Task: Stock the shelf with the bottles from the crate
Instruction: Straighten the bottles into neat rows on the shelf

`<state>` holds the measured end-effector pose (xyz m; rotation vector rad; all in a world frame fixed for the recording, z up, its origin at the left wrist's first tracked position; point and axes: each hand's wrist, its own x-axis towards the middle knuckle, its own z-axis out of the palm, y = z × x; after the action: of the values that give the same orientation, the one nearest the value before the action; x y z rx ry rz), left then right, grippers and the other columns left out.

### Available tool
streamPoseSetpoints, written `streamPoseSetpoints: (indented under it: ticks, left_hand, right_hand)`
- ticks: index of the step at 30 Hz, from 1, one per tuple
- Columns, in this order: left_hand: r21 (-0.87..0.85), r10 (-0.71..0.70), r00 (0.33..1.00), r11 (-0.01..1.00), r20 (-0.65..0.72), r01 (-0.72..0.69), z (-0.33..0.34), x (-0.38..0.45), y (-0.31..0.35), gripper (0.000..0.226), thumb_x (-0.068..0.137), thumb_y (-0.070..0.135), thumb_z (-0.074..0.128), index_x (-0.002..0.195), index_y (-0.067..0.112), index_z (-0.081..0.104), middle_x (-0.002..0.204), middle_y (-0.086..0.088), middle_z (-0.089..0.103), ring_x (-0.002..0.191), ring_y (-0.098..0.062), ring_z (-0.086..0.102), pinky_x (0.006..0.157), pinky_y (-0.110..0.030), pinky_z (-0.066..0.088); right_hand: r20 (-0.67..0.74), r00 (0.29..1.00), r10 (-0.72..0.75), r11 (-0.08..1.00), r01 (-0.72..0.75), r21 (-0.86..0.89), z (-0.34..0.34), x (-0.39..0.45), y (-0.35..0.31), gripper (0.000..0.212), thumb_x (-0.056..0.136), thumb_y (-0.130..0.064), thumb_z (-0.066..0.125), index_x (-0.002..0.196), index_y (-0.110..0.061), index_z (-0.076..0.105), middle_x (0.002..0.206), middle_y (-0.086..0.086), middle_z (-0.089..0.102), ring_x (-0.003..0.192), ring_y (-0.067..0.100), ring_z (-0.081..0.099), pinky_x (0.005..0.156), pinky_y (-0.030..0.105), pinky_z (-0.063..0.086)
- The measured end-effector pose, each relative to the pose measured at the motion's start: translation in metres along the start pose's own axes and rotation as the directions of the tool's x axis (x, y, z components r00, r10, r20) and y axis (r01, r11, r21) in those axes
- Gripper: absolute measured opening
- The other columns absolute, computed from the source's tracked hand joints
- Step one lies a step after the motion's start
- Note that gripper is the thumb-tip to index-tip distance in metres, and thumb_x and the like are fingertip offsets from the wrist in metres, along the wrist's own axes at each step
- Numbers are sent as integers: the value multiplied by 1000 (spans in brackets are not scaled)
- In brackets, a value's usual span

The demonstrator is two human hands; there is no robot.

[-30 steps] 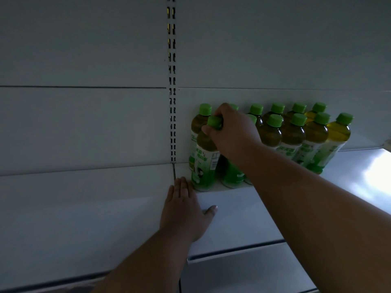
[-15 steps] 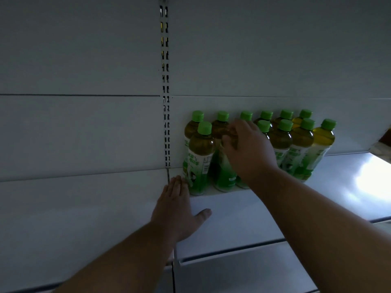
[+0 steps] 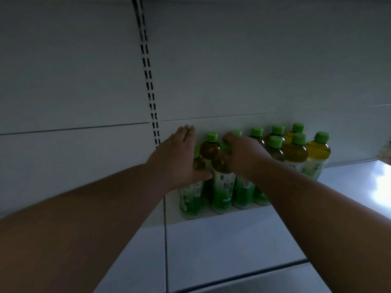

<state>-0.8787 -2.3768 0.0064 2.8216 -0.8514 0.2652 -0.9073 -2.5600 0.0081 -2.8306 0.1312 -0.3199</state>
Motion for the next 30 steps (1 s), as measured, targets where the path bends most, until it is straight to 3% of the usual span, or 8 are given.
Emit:
streamPoseSetpoints:
  ticks: [3,8,14,18,21,23,25,30]
  left_hand:
    - [102,-29,993,995,117,17,-5,27,4,136,68,74,71,156,6,-8,166,-14,-7,153,-27,0,122,-42,11]
    - [104,-115,972,990,203,96,10,39,2,146,60,73,77,156,5,-9,165,-13,-13,152,-25,-11,123,-47,12]
    - [109,-106,971,991,216,83,10,37,1,145,61,70,80,156,5,-10,165,-11,-15,152,-25,-13,124,-46,12]
    - [80,-96,978,993,186,82,12,38,-2,146,59,67,83,156,6,-7,165,-11,-13,152,-25,-11,123,-46,13]
    - [87,-94,976,993,195,78,8,37,0,145,60,66,83,156,6,-7,165,-11,-13,152,-24,-11,124,-43,10]
    - [104,-95,971,992,219,73,6,37,1,145,60,69,81,156,5,-7,165,-12,-13,152,-24,-11,124,-44,11]
    - [121,-102,964,990,246,74,4,37,0,144,60,74,77,156,6,-7,165,-12,-13,152,-24,-10,123,-45,12]
    - [82,-67,978,995,196,52,-9,41,12,129,69,82,61,158,13,-2,167,-7,-6,153,-23,-1,123,-43,12]
  right_hand:
    - [55,998,-30,999,31,-17,-5,5,1,37,99,-29,56,133,-15,50,114,13,64,100,30,63,74,33,49]
    - [49,998,-48,999,49,-9,-11,4,1,32,96,-28,60,124,-12,56,111,11,65,100,29,63,78,37,53]
    - [35,997,-66,997,65,38,-5,10,-5,28,95,-33,63,115,-14,58,99,3,61,82,19,57,60,28,41]
    - [-8,998,-57,996,57,67,6,12,-3,34,94,-37,64,119,-17,55,94,0,59,84,19,55,67,28,42]
    - [2,1000,-31,989,30,145,7,14,1,40,89,-40,71,119,-19,54,87,-4,56,85,19,58,59,26,40]
    - [16,999,-32,981,28,192,4,11,3,54,84,-43,76,126,-20,51,94,-2,58,88,19,58,60,25,41]
    - [4,999,-37,977,35,210,-4,7,8,63,82,-44,78,133,-20,50,108,2,63,93,20,59,73,29,48]
    - [-192,980,-56,993,74,88,-29,4,37,32,94,-30,64,123,-18,62,114,3,61,100,23,61,76,29,44]
